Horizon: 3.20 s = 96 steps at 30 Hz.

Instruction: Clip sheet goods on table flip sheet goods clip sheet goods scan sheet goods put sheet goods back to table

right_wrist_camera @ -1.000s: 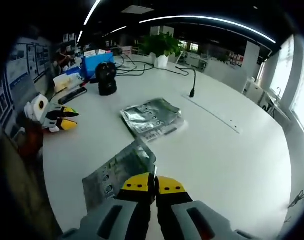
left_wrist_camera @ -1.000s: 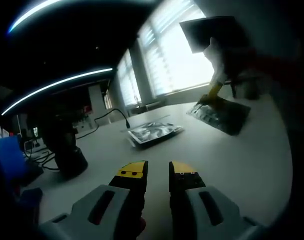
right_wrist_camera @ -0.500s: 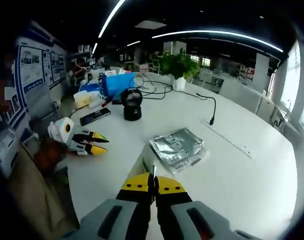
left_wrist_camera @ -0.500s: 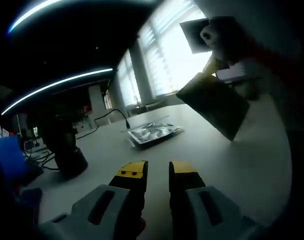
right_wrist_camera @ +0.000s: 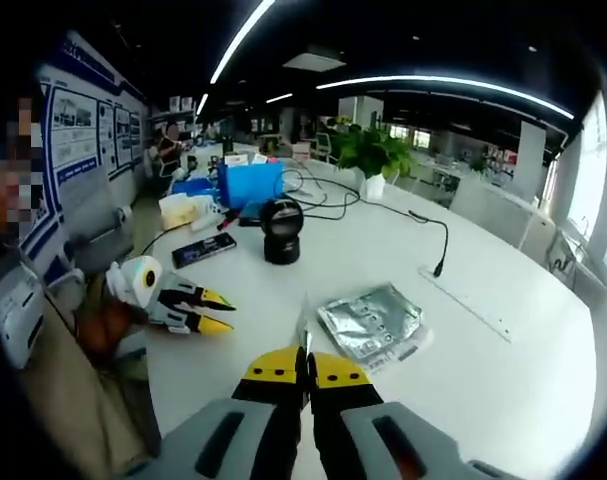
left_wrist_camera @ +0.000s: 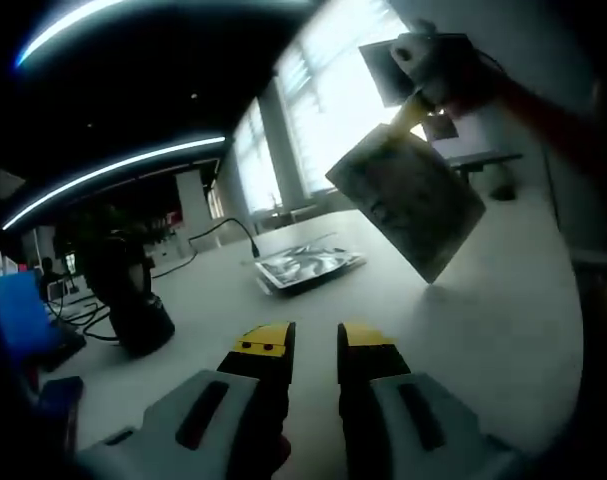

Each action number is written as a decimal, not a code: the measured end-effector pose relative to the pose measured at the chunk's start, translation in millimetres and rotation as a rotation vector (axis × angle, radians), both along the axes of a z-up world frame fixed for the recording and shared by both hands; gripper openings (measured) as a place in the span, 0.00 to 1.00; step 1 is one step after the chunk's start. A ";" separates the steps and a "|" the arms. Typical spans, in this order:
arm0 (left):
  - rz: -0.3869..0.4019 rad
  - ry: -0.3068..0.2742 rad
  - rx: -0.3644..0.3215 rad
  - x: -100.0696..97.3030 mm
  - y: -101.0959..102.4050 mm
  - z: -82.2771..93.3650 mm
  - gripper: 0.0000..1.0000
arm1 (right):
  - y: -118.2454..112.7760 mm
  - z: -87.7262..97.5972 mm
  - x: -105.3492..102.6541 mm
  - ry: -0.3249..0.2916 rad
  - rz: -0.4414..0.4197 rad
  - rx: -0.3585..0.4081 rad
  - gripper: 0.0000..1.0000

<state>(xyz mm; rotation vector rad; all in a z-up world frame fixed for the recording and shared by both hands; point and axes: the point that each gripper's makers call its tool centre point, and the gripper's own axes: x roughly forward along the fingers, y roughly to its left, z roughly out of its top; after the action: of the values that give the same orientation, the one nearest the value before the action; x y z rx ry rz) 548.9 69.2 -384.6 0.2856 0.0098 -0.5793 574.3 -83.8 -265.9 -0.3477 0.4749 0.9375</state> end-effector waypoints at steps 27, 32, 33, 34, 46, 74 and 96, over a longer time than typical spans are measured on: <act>-0.004 -0.001 -0.004 -0.9 -1.2 0.8 0.09 | 57.5 38.4 29.8 -0.132 -0.025 0.085 0.00; -0.004 0.000 -0.008 -0.9 -1.0 1.2 0.09 | 68.3 36.0 40.9 -0.147 -0.044 0.087 0.00; -0.004 -0.001 -0.009 -0.9 -1.0 1.3 0.09 | 71.6 34.7 43.1 -0.145 -0.047 0.092 0.00; -0.004 0.000 -0.010 -0.9 -1.0 1.4 0.09 | 74.3 33.7 44.6 -0.145 -0.048 0.094 0.00; 0.001 -0.001 -0.022 -0.5 0.2 2.8 0.09 | 93.2 32.3 68.6 -0.152 -0.100 0.129 0.00; 0.000 -0.003 -0.023 -1.0 0.0 3.5 0.09 | 126.8 22.9 123.8 -0.204 -0.294 0.209 0.00; -0.003 -0.002 -0.032 -2.2 0.0 4.2 0.09 | 140.6 16.9 157.4 -0.260 -0.415 0.270 0.00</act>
<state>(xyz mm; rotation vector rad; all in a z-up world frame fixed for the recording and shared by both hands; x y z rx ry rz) 546.6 69.2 -380.4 0.2555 -0.0014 -0.5813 731.8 56.8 -249.0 -0.1139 0.1660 0.5317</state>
